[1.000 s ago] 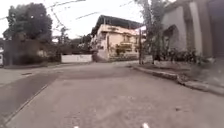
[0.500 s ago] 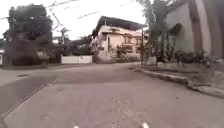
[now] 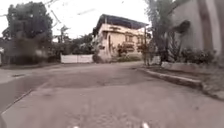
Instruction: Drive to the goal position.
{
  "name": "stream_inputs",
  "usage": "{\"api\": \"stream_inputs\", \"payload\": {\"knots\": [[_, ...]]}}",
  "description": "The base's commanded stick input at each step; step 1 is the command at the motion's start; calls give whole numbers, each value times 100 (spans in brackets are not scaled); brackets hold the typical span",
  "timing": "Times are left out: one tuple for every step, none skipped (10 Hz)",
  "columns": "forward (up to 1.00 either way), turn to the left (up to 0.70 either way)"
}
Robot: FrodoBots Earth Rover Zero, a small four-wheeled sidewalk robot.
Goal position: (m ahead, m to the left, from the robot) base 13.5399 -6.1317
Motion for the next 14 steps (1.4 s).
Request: {"api": "stream_inputs", "payload": {"knots": [[85,1],[85,1],[85,1],[85,1],[85,1],[85,1],[85,1],[85,1],[85,1],[85,1],[85,1],[85,1],[85,1],[85,1]]}}
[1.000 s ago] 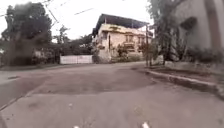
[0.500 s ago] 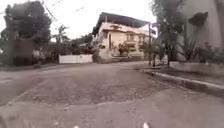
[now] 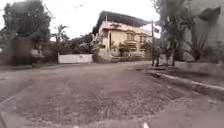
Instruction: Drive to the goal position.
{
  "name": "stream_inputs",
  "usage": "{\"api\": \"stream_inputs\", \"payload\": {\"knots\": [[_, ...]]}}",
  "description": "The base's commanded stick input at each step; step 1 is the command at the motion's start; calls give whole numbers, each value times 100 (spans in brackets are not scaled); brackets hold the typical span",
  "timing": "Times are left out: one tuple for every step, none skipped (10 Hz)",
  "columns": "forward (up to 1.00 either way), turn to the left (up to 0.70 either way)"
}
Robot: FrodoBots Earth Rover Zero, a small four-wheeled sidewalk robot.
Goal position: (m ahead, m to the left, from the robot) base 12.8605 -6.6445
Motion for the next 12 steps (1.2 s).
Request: {"api": "stream_inputs", "payload": {"knots": [[85,1],[85,1],[85,1],[85,1],[85,1],[85,1],[85,1],[85,1],[85,1],[85,1],[85,1],[85,1]]}}
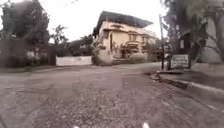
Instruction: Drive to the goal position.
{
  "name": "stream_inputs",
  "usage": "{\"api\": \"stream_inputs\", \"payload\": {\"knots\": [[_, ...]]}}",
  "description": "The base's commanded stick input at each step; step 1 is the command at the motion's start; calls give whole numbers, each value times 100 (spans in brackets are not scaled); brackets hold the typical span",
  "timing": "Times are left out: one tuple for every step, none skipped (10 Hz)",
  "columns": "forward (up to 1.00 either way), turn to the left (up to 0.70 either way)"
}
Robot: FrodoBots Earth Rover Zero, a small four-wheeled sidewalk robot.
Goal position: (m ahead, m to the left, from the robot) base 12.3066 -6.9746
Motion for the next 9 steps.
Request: {"api": "stream_inputs", "payload": {"knots": [[85,1],[85,1],[85,1],[85,1],[85,1],[85,1],[85,1],[85,1],[85,1]]}}
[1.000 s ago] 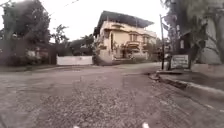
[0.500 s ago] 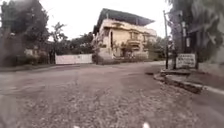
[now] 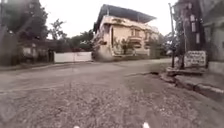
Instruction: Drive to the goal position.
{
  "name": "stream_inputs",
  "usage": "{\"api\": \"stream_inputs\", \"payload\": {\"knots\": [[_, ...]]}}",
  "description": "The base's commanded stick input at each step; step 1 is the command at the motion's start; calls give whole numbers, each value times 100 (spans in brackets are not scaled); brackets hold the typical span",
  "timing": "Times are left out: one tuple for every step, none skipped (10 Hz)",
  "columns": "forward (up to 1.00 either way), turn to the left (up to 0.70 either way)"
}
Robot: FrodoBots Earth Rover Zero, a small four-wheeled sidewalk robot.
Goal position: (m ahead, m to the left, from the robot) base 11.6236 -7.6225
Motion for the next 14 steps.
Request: {"api": "stream_inputs", "payload": {"knots": [[85,1],[85,1],[85,1],[85,1],[85,1],[85,1],[85,1],[85,1],[85,1],[85,1],[85,1],[85,1],[85,1],[85,1]]}}
